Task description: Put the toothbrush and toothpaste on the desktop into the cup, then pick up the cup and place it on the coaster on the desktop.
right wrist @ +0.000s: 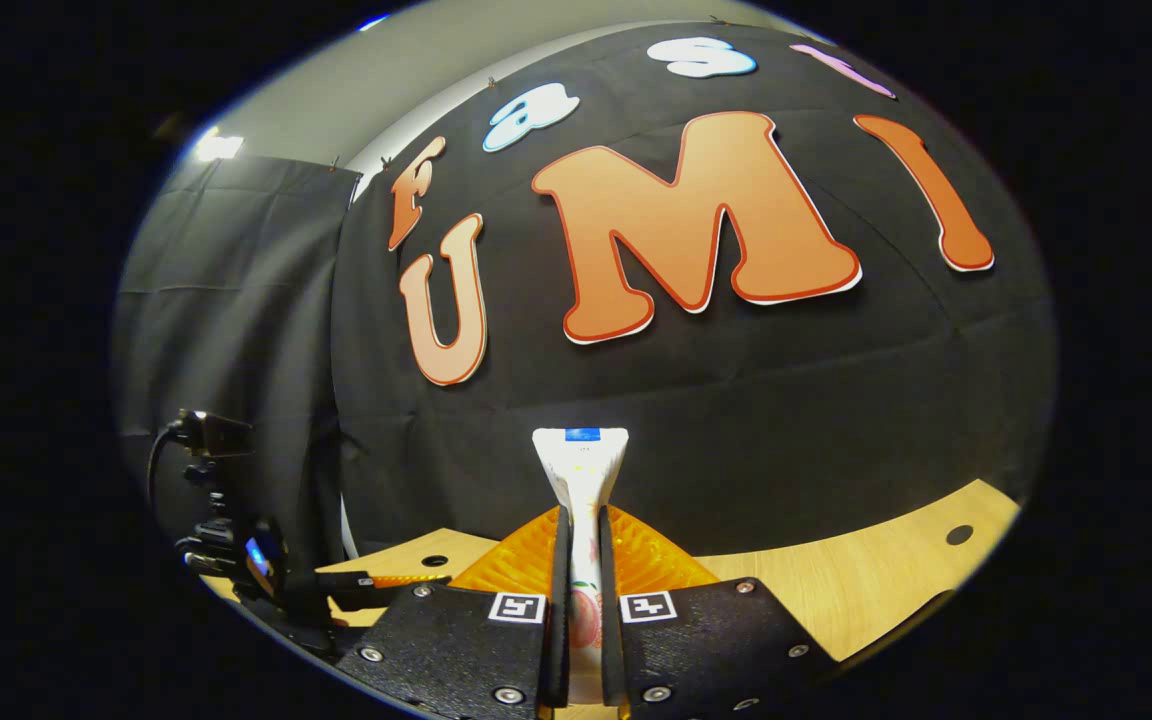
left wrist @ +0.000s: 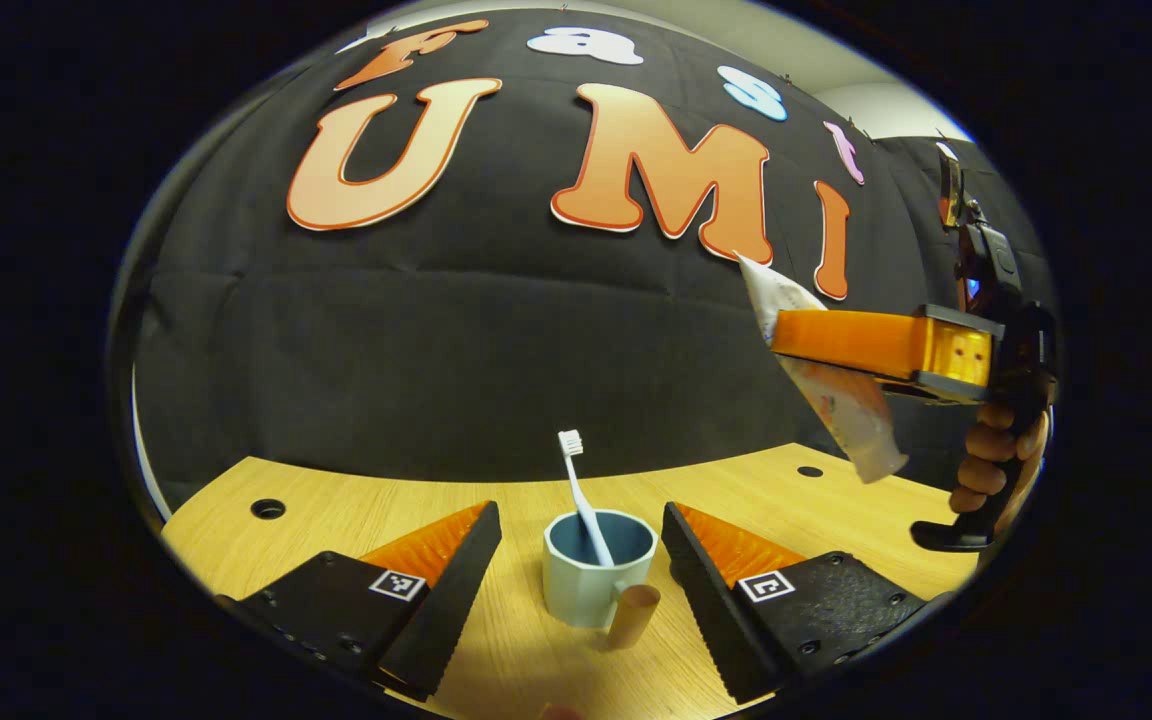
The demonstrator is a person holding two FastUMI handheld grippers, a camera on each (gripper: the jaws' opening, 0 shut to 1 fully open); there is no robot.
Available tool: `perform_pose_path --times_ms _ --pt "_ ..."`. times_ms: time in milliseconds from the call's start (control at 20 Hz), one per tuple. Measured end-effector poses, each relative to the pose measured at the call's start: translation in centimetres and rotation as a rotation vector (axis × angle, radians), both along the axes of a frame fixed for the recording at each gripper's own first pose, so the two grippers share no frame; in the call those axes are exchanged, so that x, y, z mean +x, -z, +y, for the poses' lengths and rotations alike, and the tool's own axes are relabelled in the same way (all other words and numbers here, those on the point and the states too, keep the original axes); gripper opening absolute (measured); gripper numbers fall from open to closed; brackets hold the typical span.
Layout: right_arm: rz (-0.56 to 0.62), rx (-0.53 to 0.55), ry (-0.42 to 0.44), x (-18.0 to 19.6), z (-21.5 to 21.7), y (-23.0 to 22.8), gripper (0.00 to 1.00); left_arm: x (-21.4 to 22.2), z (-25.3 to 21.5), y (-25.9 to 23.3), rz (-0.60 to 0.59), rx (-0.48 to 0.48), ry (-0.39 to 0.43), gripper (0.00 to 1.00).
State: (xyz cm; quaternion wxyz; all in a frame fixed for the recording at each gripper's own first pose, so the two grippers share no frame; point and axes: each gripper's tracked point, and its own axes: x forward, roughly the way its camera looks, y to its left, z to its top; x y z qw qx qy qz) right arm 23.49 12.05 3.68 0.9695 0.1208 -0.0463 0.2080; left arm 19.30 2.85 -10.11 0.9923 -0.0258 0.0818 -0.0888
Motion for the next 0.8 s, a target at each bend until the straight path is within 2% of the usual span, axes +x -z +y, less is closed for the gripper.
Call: perform_pose_path --times_ms 200,400,600,800 --pt "-0.045 0.02 -0.043 1.2 1.8 -0.2 0.13 -3.6 1.3 -0.1 -0.012 0.03 -0.045 0.97" --pt "-0.135 0.074 -0.114 2.0 4.7 -1.2 0.13 -6.8 2.4 1.7 0.016 -0.008 -0.079 0.98" --pt "-0.156 0.071 -0.155 3.9 7.5 -0.6 0.13 -7.5 4.4 2.9 0.03 -0.022 -0.125 0.97" --pt "-0.13 0.026 -0.215 5.3 10.1 1.8 0.13 -7.3 5.0 4.4 0.061 -0.026 -0.133 0.98"
